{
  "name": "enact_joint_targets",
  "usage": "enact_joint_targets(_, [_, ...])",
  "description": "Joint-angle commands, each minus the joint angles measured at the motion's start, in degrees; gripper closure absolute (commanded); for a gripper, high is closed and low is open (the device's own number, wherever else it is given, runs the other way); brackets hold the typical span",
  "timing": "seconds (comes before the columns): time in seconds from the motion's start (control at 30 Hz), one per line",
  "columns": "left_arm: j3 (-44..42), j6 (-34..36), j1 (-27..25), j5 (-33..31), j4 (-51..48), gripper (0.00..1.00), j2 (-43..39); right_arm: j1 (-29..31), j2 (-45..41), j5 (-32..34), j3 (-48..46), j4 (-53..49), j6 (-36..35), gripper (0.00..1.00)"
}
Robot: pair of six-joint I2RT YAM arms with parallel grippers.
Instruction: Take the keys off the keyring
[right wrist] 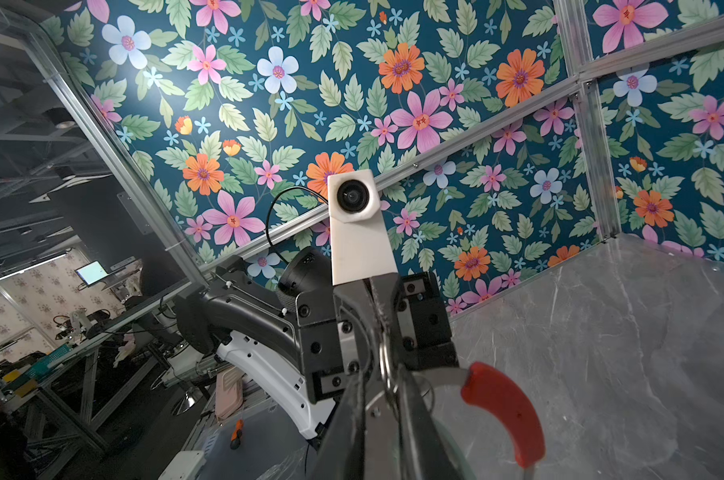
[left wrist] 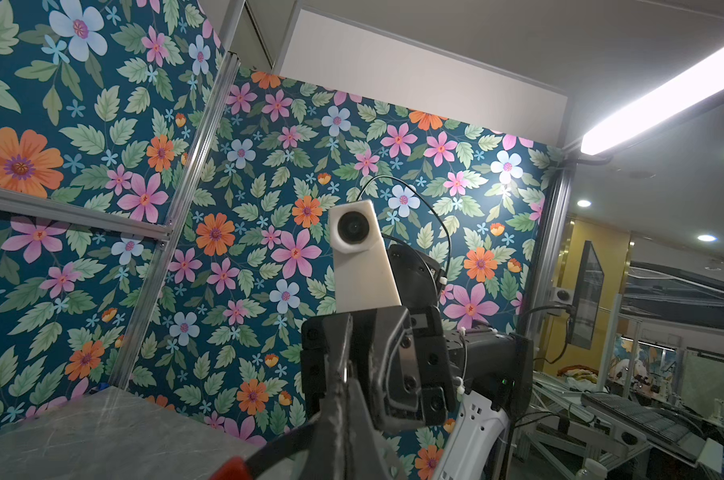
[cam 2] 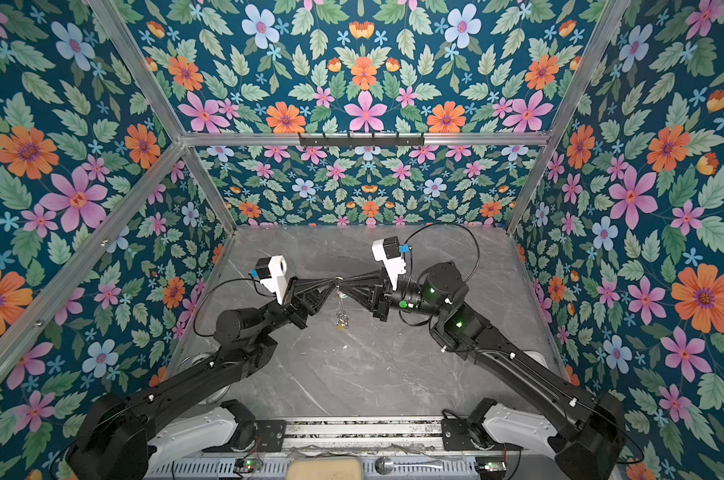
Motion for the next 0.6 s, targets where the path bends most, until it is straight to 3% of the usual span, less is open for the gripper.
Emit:
enact_joint_targets(0.0, [-0.08, 0.38, 0.01, -0.12, 1.30, 1.00, -0.16, 0.15, -0.01, 0.54, -0.07, 2.58, 0.23, 0.89])
enact_joint_targets(0.27, [-0.24, -0.22, -0.01, -0.03, 0.30, 0.98, -0.46, 0.19, -0.63, 1.43, -0.01, 0.07, -0.88, 1.00])
enact_joint_targets(0.4, [-0.25, 0.07, -0.01, 0.95, -2.43, 0.69, -1.91, 0.12, -1.95, 2.02, 0.83, -5.38, -2.72, 1.00])
enact_joint_targets(0.57, [1.76, 1.60, 0.11, 4.42, -11.93, 0.57, -4.32, -0.02, -2.79, 0.51, 4.61, -19.66, -9.33, 1.00])
